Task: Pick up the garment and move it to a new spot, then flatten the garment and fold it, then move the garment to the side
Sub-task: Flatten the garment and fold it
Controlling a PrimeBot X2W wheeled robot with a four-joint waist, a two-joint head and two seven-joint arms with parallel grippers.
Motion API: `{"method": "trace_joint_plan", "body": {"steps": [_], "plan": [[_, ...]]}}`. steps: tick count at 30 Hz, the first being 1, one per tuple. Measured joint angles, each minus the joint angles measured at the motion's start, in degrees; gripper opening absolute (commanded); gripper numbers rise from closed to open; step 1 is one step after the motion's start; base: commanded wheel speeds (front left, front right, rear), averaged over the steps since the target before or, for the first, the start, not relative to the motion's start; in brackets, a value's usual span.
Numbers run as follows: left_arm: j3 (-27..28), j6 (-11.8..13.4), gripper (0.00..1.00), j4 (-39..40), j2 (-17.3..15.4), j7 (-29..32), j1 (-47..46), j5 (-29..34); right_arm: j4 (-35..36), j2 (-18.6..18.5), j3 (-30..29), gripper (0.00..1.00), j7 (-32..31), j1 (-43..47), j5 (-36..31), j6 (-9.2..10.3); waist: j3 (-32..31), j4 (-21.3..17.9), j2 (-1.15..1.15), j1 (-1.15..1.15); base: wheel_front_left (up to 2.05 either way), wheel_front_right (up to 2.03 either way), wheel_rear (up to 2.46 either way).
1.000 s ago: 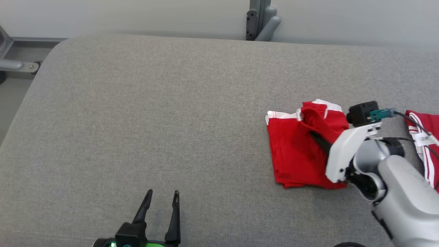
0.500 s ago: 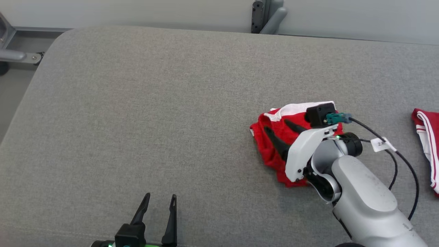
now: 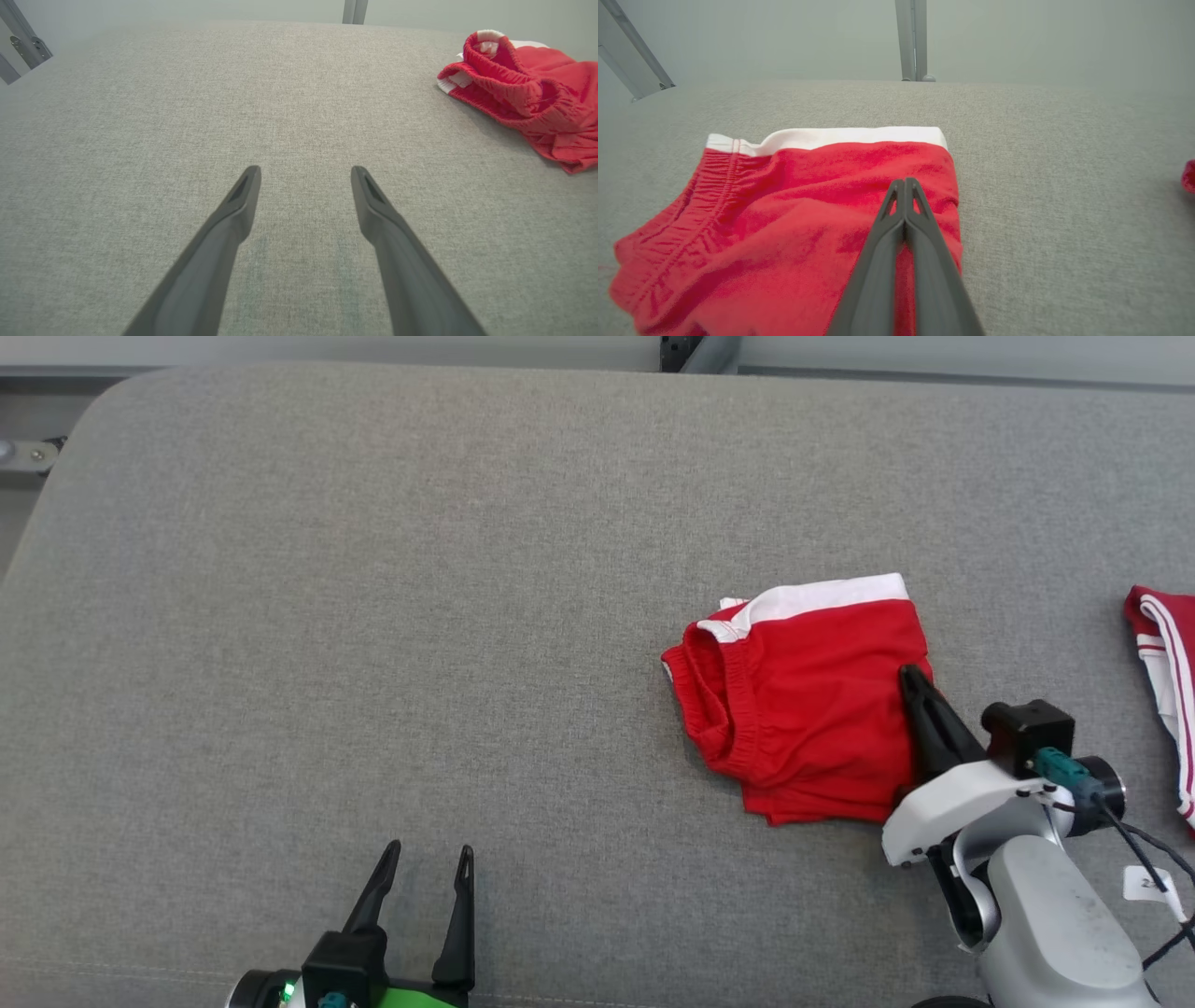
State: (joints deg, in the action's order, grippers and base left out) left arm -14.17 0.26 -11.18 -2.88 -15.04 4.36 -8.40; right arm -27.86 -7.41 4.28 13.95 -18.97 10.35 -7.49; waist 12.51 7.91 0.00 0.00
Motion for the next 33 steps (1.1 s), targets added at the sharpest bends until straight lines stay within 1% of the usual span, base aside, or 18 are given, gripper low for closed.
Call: {"method": "trace_joint_plan", "body": {"steps": [3,6,10,15,18,21,23,27,28,29,30,33], "plan": [[0.0,-0.31,1.0,-0.08,0.02,0.0,-1.19,0.52,-6.22,1.87,-0.22,0.0,0.89,-2.54,-3.25,0.0,1.7,0.08,0.0,0.0,0.0,0.0,0.0],[0.52,-0.33,1.0,-0.1,0.01,0.0,-1.77,0.75,-5.97,3.56,0.69,0.0,1.04,-4.27,-4.6,0.0,2.77,0.55,0.0,0.0,0.0,0.0,0.0],[1.03,-0.33,1.0,-0.21,0.01,0.0,-1.87,0.88,-5.05,4.52,4.36,0.0,1.05,-4.42,-5.34,0.0,3.04,1.6,0.0,0.0,0.0,0.0,0.0],[0.74,-0.24,1.0,-0.24,0.0,0.0,-1.87,0.13,-7.31,4.56,11.41,0.0,1.05,-4.13,-1.27,0.0,2.47,2.21,0.0,0.0,0.0,0.0,0.0],[0.16,0.07,1.0,-0.3,0.01,0.0,-1.86,-0.22,-7.56,4.56,14.62,0.0,1.05,-4.28,0.32,0.0,2.07,2.33,0.0,0.0,0.0,0.0,0.0],[-0.13,0.47,1.0,-0.34,0.01,0.0,-1.85,-0.31,-7.24,4.57,16.1,0.0,1.07,-4.3,1.03,0.0,1.84,2.24,0.0,0.0,0.0,0.0,0.0],[-0.26,0.97,1.0,-0.33,0.01,0.0,-1.79,-0.94,-5.97,4.58,18.12,0.0,1.07,-4.15,1.93,0.0,1.54,1.74,0.0,0.0,0.0,0.0,0.0],[-0.05,1.24,1.0,-0.35,0.01,0.0,-1.67,-1.32,-3.88,4.64,17.62,0.0,1.07,-3.57,0.92,0.0,1.1,0.88,0.0,0.0,0.0,0.0,0.0],[0.16,1.24,1.0,-0.34,0.02,0.0,-1.62,-1.57,-2.38,4.64,17.04,0.25,1.05,-3.2,0.16,0.0,0.82,0.58,0.0,0.0,0.0,0.0,0.0],[0.52,1.24,1.0,-0.29,0.02,0.0,-1.53,-1.78,-0.14,4.55,16.15,0.73,1.07,-2.46,-0.59,0.0,0.44,0.31,0.0,0.0,0.0,0.0,0.0],[0.9,1.24,1.0,-0.16,0.02,0.0,-1.42,-2.07,2.56,4.57,14.86,1.0,1.07,-1.4,-1.29,0.0,-0.01,0.04,0.0,0.0,0.0,0.0,0.0],[2.79,1.35,1.0,0.43,0.03,0.0,-0.49,-2.35,11.41,4.67,10.44,1.0,1.11,3.54,-4.12,0.0,-1.48,-1.01,0.0,0.0,0.0,0.0,0.0]]}}
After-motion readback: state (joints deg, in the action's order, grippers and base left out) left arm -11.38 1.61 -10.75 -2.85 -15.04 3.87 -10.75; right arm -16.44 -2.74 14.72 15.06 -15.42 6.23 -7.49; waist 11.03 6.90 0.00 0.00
